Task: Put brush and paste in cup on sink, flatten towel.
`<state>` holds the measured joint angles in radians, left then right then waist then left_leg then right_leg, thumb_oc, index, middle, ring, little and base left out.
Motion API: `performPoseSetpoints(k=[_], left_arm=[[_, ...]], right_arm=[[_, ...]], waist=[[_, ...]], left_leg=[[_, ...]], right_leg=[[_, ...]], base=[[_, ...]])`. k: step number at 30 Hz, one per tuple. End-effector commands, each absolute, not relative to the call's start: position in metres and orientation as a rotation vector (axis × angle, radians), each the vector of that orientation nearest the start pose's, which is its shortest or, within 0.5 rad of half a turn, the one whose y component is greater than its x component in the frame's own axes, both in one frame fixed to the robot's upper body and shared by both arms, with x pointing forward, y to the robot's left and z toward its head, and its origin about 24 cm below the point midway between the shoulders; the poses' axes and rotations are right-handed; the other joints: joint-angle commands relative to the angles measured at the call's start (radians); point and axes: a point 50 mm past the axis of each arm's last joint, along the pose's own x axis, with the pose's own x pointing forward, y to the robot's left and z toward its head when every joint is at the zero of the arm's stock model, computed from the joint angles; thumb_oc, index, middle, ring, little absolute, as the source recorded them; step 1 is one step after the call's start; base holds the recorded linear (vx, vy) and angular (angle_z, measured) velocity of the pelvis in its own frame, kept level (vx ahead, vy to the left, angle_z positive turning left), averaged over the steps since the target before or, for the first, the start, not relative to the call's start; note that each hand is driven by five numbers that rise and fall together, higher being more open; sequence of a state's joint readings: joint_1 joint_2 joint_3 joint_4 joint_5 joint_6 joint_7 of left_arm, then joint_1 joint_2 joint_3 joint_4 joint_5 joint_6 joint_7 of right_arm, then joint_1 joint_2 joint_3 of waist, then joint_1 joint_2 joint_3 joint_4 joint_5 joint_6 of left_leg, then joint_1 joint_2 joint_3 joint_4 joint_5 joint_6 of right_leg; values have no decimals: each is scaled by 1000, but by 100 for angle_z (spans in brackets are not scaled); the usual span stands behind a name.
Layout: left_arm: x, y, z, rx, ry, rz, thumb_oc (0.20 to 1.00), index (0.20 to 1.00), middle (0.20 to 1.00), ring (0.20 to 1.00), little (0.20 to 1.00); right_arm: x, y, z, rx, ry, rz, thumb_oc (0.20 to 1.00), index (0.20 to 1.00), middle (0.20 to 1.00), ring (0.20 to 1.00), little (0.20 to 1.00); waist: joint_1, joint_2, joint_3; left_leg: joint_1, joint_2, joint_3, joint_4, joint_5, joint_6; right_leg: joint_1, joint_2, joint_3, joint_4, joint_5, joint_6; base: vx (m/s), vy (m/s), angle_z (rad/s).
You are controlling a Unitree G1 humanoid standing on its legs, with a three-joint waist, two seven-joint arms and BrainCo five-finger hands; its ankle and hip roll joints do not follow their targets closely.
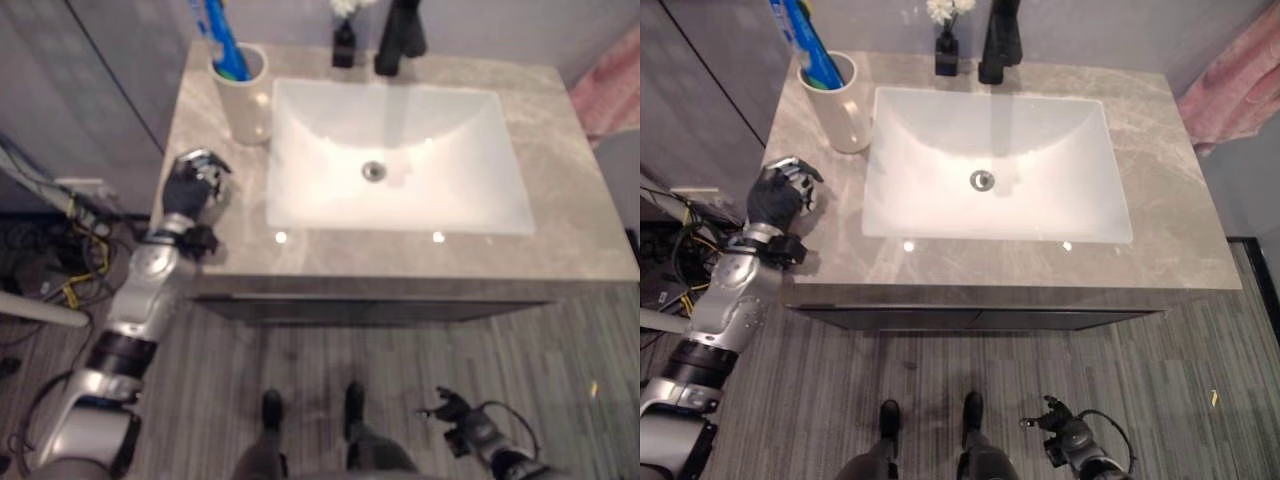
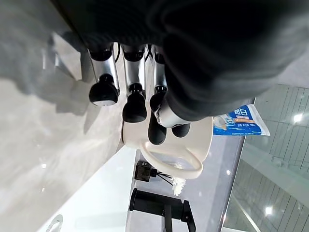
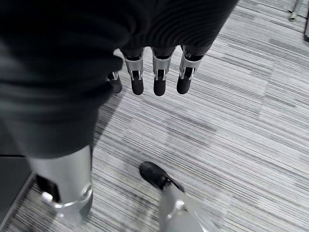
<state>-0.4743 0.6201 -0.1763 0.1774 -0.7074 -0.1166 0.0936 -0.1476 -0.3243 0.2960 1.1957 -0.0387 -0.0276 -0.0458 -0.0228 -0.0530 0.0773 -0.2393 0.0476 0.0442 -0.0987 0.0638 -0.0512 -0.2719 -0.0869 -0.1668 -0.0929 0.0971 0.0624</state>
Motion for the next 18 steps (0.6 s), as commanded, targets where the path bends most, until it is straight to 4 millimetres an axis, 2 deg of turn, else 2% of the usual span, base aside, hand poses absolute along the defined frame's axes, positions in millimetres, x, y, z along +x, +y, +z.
performPoseSetpoints(k=[1, 6, 10, 13, 16, 17, 18], left_arm=[[333, 213, 178, -51, -373, -93, 200, 200, 200, 200, 200], [345, 201, 196, -77, -422, -89, 200, 200, 200, 200, 200], [350, 200, 203, -78, -441, -63, 200, 200, 200, 200, 200], [355, 206, 216, -84, -467, -22, 200, 200, 200, 200, 200], [360, 214, 236, -81, -514, 31, 200, 200, 200, 200, 200], [360, 214, 237, -81, -515, 31, 200, 200, 200, 200, 200], [360, 220, 251, -70, -550, 58, 200, 200, 200, 200, 200]], right_arm=[[146, -267, -135, -569, 1077, 22, 1000, 1000, 1000, 1000, 1000], [146, -267, -135, -574, 1082, 20, 1000, 1000, 1000, 1000, 1000], [143, -267, -136, -573, 1095, 21, 1000, 1000, 1000, 1000, 1000], [147, -269, -134, -574, 1085, 15, 1000, 1000, 1000, 1000, 1000], [152, -269, -132, -578, 1064, 11, 1000, 1000, 1000, 1000, 1000], [152, -269, -132, -578, 1064, 11, 1000, 1000, 1000, 1000, 1000], [159, -267, -129, -578, 1030, 20, 1000, 1000, 1000, 1000, 1000]], waist=[[-3, 16, -39], [-21, 26, -30], [-29, 26, -25], [-34, 23, -21], [-42, 15, -11], [-41, 15, -11], [-48, 9, -3]], left_leg=[[-15, 28, -63, 11, -70, 31], [-45, 24, -64, 11, -63, 31], [-51, 22, -58, 11, -63, 32], [-61, 26, -51, 11, -62, 33], [-76, 32, -47, 11, -60, 33], [-77, 32, -47, 11, -60, 33], [-87, 34, -46, 11, -58, 32]], right_leg=[[25, -25, -42, 6, -91, 56], [-5, -30, -44, 6, -77, 60], [-14, -29, -37, 6, -75, 61], [-33, -25, -25, 6, -73, 62], [-53, -21, -14, 6, -71, 65], [-54, -21, -14, 6, -71, 65], [-65, -18, -7, 6, -69, 66]], base=[[0, 0, 0], [-13, -4, 6], [32, -4, -1], [49, -6, -6], [61, -5, -19], [79, -1, -18], [60, 4, -8]])
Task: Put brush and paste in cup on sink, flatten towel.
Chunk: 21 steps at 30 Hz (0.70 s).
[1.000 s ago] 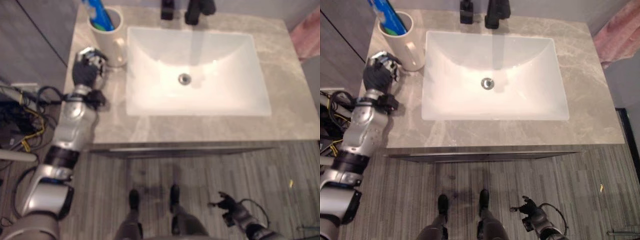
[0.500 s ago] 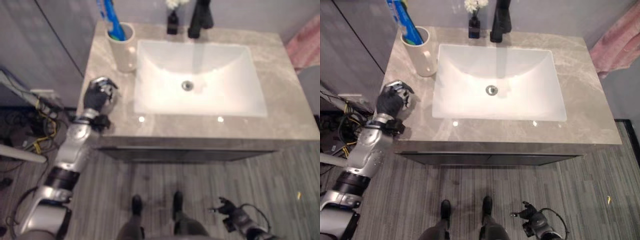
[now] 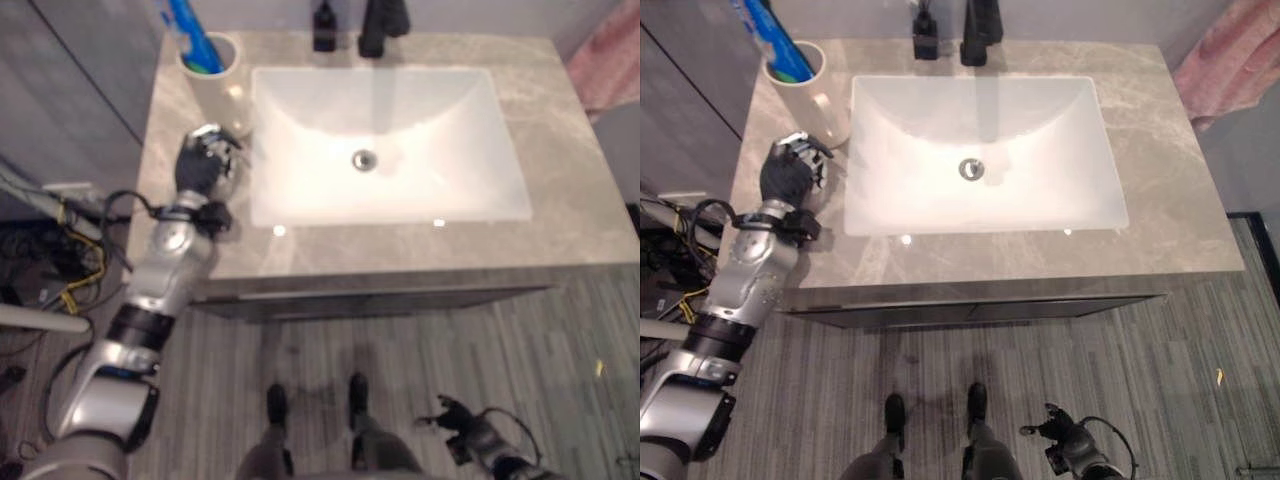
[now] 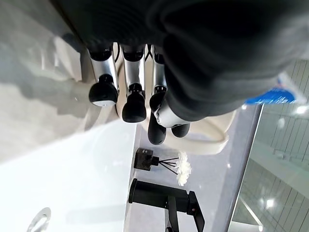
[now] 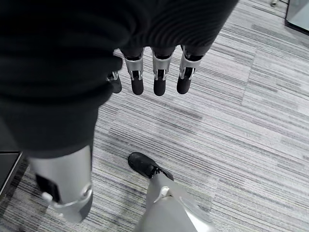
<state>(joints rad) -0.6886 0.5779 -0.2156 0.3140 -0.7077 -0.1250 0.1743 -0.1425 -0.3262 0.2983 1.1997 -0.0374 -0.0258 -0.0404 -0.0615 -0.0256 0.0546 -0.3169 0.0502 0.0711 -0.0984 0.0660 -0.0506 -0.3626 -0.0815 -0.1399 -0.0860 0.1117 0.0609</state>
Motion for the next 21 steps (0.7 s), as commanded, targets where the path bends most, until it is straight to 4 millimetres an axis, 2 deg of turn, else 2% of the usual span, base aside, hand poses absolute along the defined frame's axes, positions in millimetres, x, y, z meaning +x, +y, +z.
performPoseSetpoints(k=[1, 2, 4, 5, 8, 12, 13, 15, 21], left_arm=[[361, 223, 254, -69, -557, 77, 200, 200, 200, 200, 200], [361, 223, 254, -69, -558, 76, 200, 200, 200, 200, 200], [364, 229, 268, -61, -584, 113, 200, 200, 200, 200, 200], [364, 236, 282, -56, -611, 147, 200, 200, 200, 200, 200], [365, 241, 294, -44, -629, 172, 200, 200, 200, 200, 200], [364, 257, 333, 10, -684, 248, 200, 200, 200, 200, 200], [365, 257, 334, 11, -685, 247, 200, 200, 200, 200, 200], [365, 268, 350, 47, -682, 287, 200, 200, 200, 200, 200], [369, 280, 368, 93, -643, 347, 200, 200, 200, 200, 200]], right_arm=[[161, -267, -128, -576, 1021, 19, 1000, 1000, 1000, 1000, 1000], [161, -267, -128, -576, 1021, 19, 1000, 1000, 1000, 1000, 1000], [164, -267, -126, -573, 1013, 14, 1000, 1000, 1000, 1000, 1000], [166, -266, -125, -569, 1002, 15, 1000, 1000, 1000, 1000, 1000], [167, -267, -125, -568, 1000, 12, 1000, 1000, 1000, 1000, 1000], [167, -268, -124, -566, 994, 10, 1000, 1000, 1000, 1000, 1000], [167, -268, -124, -564, 993, 11, 1000, 1000, 1000, 1000, 1000], [167, -269, -124, -558, 988, 7, 1000, 1000, 1000, 1000, 1000], [171, -268, -121, -546, 965, 8, 1000, 1000, 1000, 1000, 1000]], waist=[[-11, -21, 21], [-11, -21, 21], [-15, -27, 26], [-20, -31, 29], [-23, -37, 31], [-39, -50, 33], [-40, -51, 33], [-46, -58, 34], [-61, -67, 32]], left_leg=[[-15, 33, -73, 11, -59, 30], [-16, 33, -72, 11, -59, 30], [-26, 36, -72, 11, -57, 28], [-36, 39, -74, 11, -55, 27], [-49, 41, -76, 11, -54, 27], [-76, 44, -82, 11, -48, 23], [-77, 43, -83, 11, -48, 23], [-93, 45, -89, 11, -43, 22], [-129, 42, -103, 11, -34, 19]], right_leg=[[20, -22, -31, -1, -82, 67], [19, -22, -31, -1, -82, 67], [8, -19, -29, -1, -81, 69], [-3, -16, -26, -1, -78, 70], [-15, -14, -24, -1, -75, 71], [-38, -10, -25, -1, -69, 77], [-39, -10, -25, -1, -69, 77], [-54, -8, -25, -1, -63, 81], [-83, -7, -28, -1, -48, 89]], base=[[60, 4, -7], [48, 4, -6], [63, 5, -5], [74, 13, -4], [31, 7, -2], [47, 16, -2], [0, 0, 0], [0, 0, 0], [-2, 11, 1]])
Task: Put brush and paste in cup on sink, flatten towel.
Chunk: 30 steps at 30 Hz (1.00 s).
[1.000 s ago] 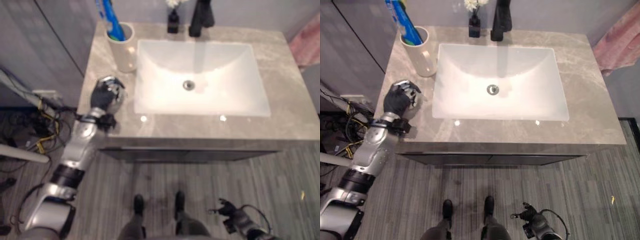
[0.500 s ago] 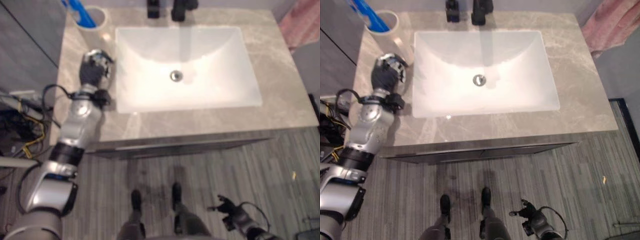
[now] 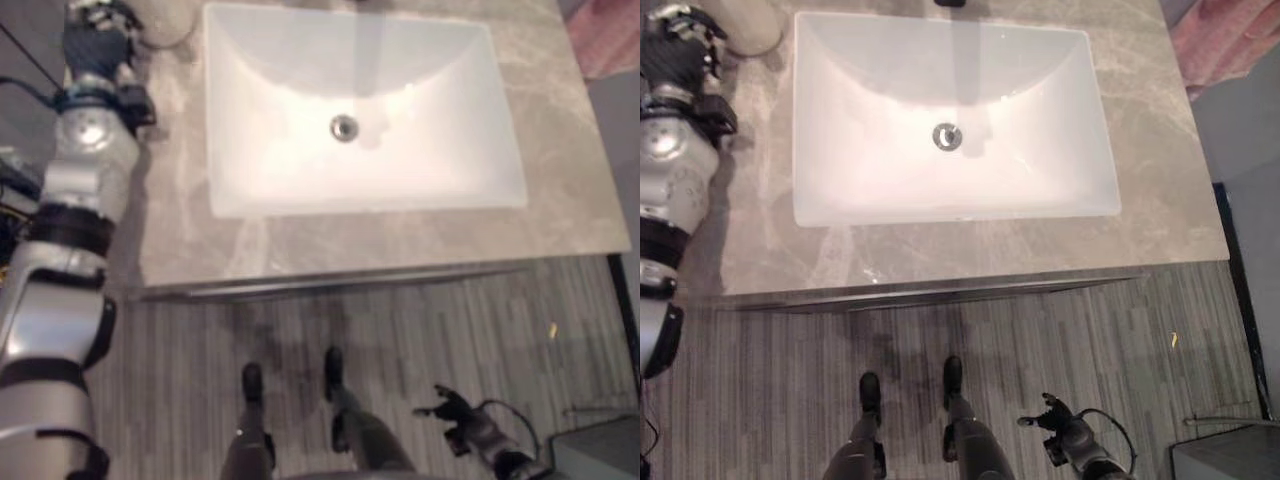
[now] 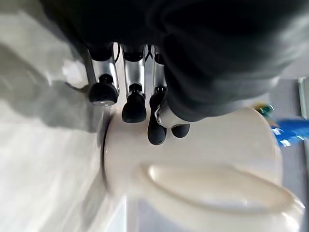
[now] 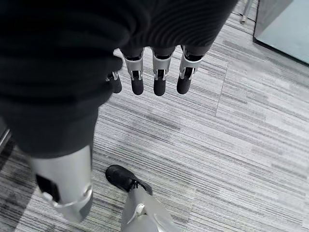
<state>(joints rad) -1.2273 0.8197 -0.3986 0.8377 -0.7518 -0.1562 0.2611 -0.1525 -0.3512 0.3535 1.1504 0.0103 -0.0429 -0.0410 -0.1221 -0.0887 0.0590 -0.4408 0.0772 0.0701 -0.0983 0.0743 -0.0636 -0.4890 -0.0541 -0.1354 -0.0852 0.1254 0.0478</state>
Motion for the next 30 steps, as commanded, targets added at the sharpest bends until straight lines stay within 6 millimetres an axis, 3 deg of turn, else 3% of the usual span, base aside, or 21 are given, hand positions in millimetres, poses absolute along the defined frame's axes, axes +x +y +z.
performPoseSetpoints(k=[1, 10, 15, 19, 25, 30], left_arm=[[370, 280, 369, 91, -636, 353, 200, 200, 200, 200, 200], [377, 271, 351, 134, -599, 332, 200, 200, 200, 200, 200], [374, 267, 325, 194, -587, 288, 200, 200, 200, 200, 200], [361, 269, 291, 206, -570, 212, 200, 200, 200, 200, 200], [355, 272, 283, 219, -566, 192, 200, 200, 200, 200, 200], [360, 275, 295, 223, -576, 232, 200, 200, 200, 200, 200]], right_arm=[[172, -267, -121, -542, 964, 8, 1000, 1000, 1000, 1000, 1000], [170, -262, -124, -558, 969, 38, 1000, 1000, 1000, 1000, 1000], [167, -264, -125, -571, 984, 44, 1000, 1000, 1000, 1000, 1000], [167, -264, -124, -584, 980, 60, 1000, 1000, 1000, 1000, 1000], [167, -264, -124, -601, 973, 90, 1000, 1000, 1000, 1000, 1000], [165, -267, -123, -612, 980, 95, 1000, 1000, 1000, 1000, 1000]], waist=[[-2, -5, 27], [12, -1, 22], [45, 10, 23], [83, 20, 23], [91, 21, 24], [77, 21, 38]], left_leg=[[-8, 14, -104, 11, -43, 32], [8, 7, -111, 11, -49, 38], [49, 3, -117, 11, -58, 40], [93, 1, -126, 11, -65, 47], [99, -2, -125, 11, -64, 51], [78, -13, -121, 11, -57, 54]], right_leg=[[42, -34, -33, -2, -61, 102], [63, -38, -39, -2, -65, 99], [115, -46, -62, -2, -79, 94], [168, -52, -82, -2, -93, 86], [172, -55, -82, -2, -91, 85], [147, -62, -80, -2, -74, 93]], base=[[0, 0, 0], [-16, 4, 3], [-41, -12, 0], [-68, -3, 15], [-42, 22, 8], [-17, 42, 3]])
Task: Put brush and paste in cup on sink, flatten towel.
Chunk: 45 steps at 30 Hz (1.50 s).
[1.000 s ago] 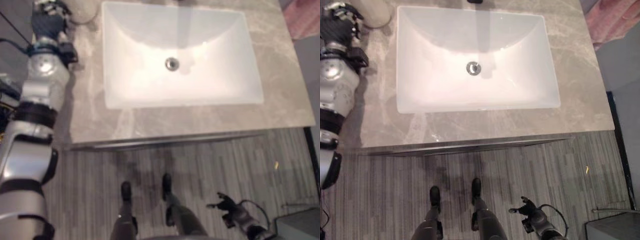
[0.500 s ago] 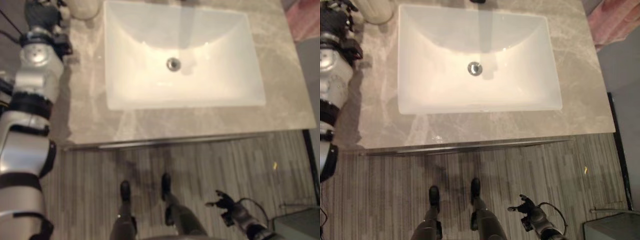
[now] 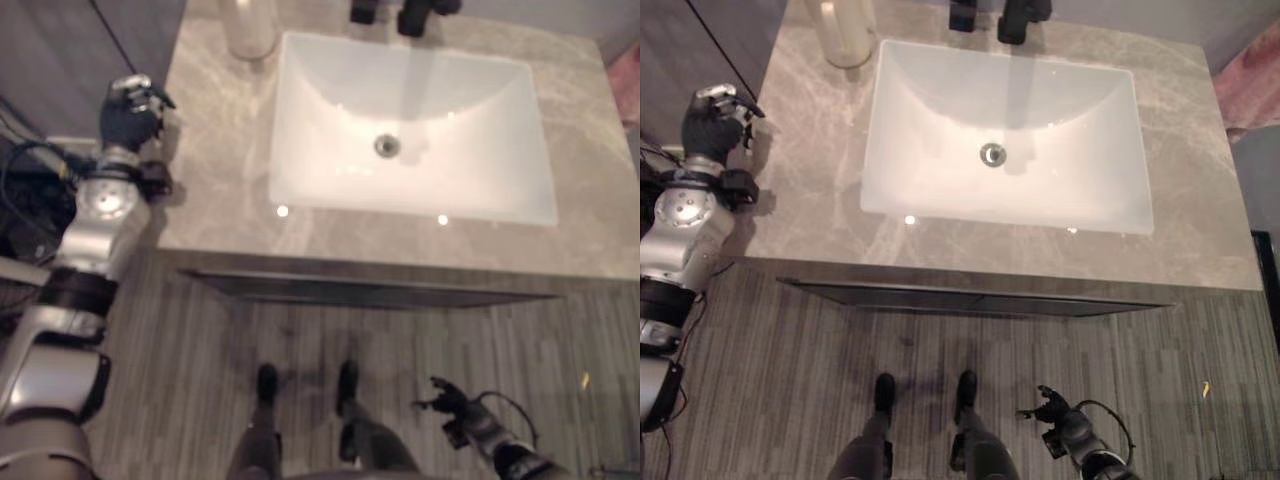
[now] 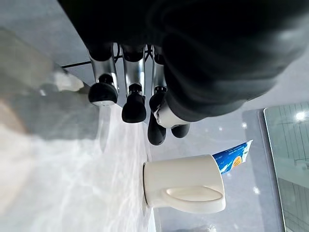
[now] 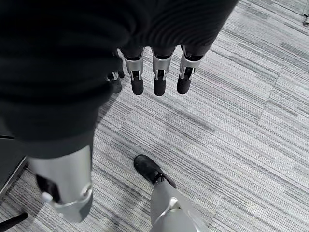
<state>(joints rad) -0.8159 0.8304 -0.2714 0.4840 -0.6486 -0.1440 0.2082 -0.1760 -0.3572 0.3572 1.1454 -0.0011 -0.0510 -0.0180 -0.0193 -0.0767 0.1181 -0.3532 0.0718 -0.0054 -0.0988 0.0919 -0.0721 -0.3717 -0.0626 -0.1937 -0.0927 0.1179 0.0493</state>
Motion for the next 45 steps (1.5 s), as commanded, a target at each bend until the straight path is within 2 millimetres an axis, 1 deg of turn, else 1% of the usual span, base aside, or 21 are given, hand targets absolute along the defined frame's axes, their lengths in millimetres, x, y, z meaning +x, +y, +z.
performPoseSetpoints(k=[1, 4, 8, 11, 12, 14, 15, 19, 22, 24, 27, 28, 31, 36, 38, 39, 40, 41, 42, 43, 45], left_arm=[[362, 277, 298, 216, -572, 250, 200, 200, 200, 200, 200], [365, 280, 305, 209, -572, 274, 200, 200, 200, 200, 200], [371, 293, 334, 215, -563, 368, 200, 200, 200, 200, 200], [370, 302, 354, 235, -555, 426, 200, 200, 200, 200, 200], [370, 302, 355, 237, -556, 424, 200, 200, 200, 200, 200], [367, 309, 364, 232, -550, 458, 200, 200, 200, 200, 200], [365, 311, 372, 232, -553, 481, 200, 200, 200, 200, 200], [364, 316, 378, 210, -546, 510, 200, 200, 200, 200, 200], [364, 312, 386, 193, -554, 523, 200, 200, 200, 200, 200], [364, 311, 390, 135, -569, 537, 200, 200, 200, 200, 200], [363, 308, 396, 118, -578, 537, 200, 200, 200, 200, 200], [360, 312, 401, 109, -584, 561, 200, 200, 200, 200, 200], [355, 317, 407, 111, -598, 600, 200, 200, 200, 200, 200], [355, 320, 402, 106, -598, 632, 200, 200, 200, 200, 200], [359, 322, 386, 104, -579, 659, 200, 200, 200, 200, 200], [359, 323, 385, 103, -577, 660, 200, 200, 200, 200, 200], [360, 323, 376, 105, -577, 672, 200, 200, 200, 200, 200], [360, 324, 374, 104, -576, 673, 200, 200, 200, 200, 200], [361, 324, 366, 100, -579, 678, 200, 200, 200, 200, 200], [362, 322, 351, 72, -595, 675, 200, 200, 200, 200, 200], [360, 316, 337, 89, -636, 674, 200, 200, 200, 200, 200]], right_arm=[[163, -269, -124, -612, 992, 90, 1000, 1000, 1000, 1000, 1000], [161, -272, -125, -603, 1006, 77, 1000, 1000, 1000, 1000, 1000], [152, -277, -128, -578, 1044, 45, 1000, 1000, 1000, 1000, 1000], [151, -277, -128, -544, 1043, 25, 1000, 1000, 1000, 1000, 1000], [151, -277, -128, -542, 1042, 25, 1000, 1000, 1000, 1000, 1000], [152, -276, -128, -528, 1034, 22, 1000, 1000, 1000, 1000, 1000], [155, -276, -126, -523, 1026, 12, 1000, 1000, 1000, 1000, 1000], [158, -273, -126, -511, 1010, 17, 1000, 1000, 1000, 1000, 1000], [162, -271, -125, -507, 992, 19, 1000, 1000, 1000, 1000, 1000], [171, -268, -120, -495, 944, 18, 1000, 1000, 1000, 1000, 1000], [176, -266, -116, -495, 909, 23, 1000, 1000, 1000, 1000, 1000], [183, -265, -111, -496, 868, 28, 1000, 1000, 1000, 1000, 1000], [185, -262, -110, -499, 854, 43, 1000, 1000, 1000, 1000, 1000], [181, -258, -113, -514, 857, 71, 1000, 1000, 1000, 1000, 1000], [176, -257, -117, -529, 880, 84, 1000, 1000, 1000, 1000, 1000], [175, -258, -117, -531, 881, 84, 1000, 1000, 1000, 1000, 1000], [172, -254, -120, -536, 896, 100, 1000, 1000, 1000, 1000, 1000], [171, -254, -120, -538, 897, 100, 1000, 1000, 1000, 1000, 1000], [168, -253, -123, -541, 913, 107, 1000, 1000, 1000, 1000, 1000], [165, -251, -126, -544, 932, 109, 1000, 1000, 1000, 1000, 1000], [161, -251, -128, -551, 943, 102, 1000, 1000, 1000, 1000, 1000]], waist=[[-31, 9, -17], [-38, 7, -11], [-69, -1, -5], [-89, -6, -8], [-87, -8, -8], [-96, -12, -10], [-103, -13, -9], [-114, -19, -13], [-122, -20, -15], [-130, -18, -18], [-137, -17, -21], [-143, -16, -22], [-147, -21, -26], [-143, -23, -28], [-136, -25, -28], [-136, -24, -28], [-127, -29, -28], [-128, -28, -27], [-121, -30, -26], [-104, -35, -27], [-83, -34, -23]], left_leg=[[-14, -10, -46, 12, -74, 63], [-23, -11, -40, 12, -74, 63], [-47, -5, -22, 12, -76, 64], [-60, 2, -12, 12, -78, 62], [-62, 2, -12, 12, -78, 62], [-69, 7, -9, 12, -78, 60], [-78, 11, -7, 12, -78, 58], [-94, 18, -3, 12, -77, 55], [-109, 19, -7, 12, -75, 53], [-124, 21, -9, 12, -70, 50], [-137, 19, -12, 12, -69, 48], [-146, 19, -12, 12, -67, 46], [-163, 22, -12, 12, -63, 42], [-164, 24, -14, 12, -62, 40], [-150, 24, -14, 12, -64, 38], [-147, 24, -13, 12, -65, 38], [-131, 27, -10, 12, -68, 36], [-128, 27, -10, 12, -68, 36], [-115, 29, -9, 12, -71, 34], [-91, 31, -7, 12, -75, 29], [-63, 33, -7, 12, -79, 23]], right_leg=[[23, -54, -19, 5, -63, 94], [10, -55, -14, 5, -57, 98], [-30, -46, 15, 5, -45, 106], [-53, -39, 28, 5, -41, 109], [-55, -39, 28, 5, -41, 109], [-66, -33, 34, 5, -40, 111], [-80, -29, 40, 5, -36, 113], [-101, -21, 52, 5, -34, 112], [-117, -18, 56, 5, -36, 111], [-131, -16, 58, 5, -37, 110], [-141, -16, 56, 5, -38, 110], [-150, -14, 56, 5, -37, 112], [-165, -10, 51, 5, -32, 113], [-163, -9, 46, 5, -33, 110], [-146, -10, 34, 5, -41, 105], [-144, -10, 34, 5, -41, 105], [-125, -10, 24, 5, -44, 103], [-122, -10, 24, 5, -45, 103], [-108, -9, 18, 5, -47, 102], [-77, -11, 1, 5, -59, 97], [-37, -13, -18, 5, -73, 93]], base=[[2, 46, -1], [19, 30, -2], [99, 38, -20], [103, 4, -16], [111, -6, -13], [81, -6, -14], [82, -9, -18], [69, -13, -9], [83, -28, -5], [56, -23, -3], [29, -17, -2], [0, 0, 0], [5, -10, -1], [4, -24, -1], [-22, -35, 0], [-27, -49, 0], [-15, -31, 0], [-21, -51, 1], [-16, -68, 0], [-21, -93, 0], [-21, -78, 1]])
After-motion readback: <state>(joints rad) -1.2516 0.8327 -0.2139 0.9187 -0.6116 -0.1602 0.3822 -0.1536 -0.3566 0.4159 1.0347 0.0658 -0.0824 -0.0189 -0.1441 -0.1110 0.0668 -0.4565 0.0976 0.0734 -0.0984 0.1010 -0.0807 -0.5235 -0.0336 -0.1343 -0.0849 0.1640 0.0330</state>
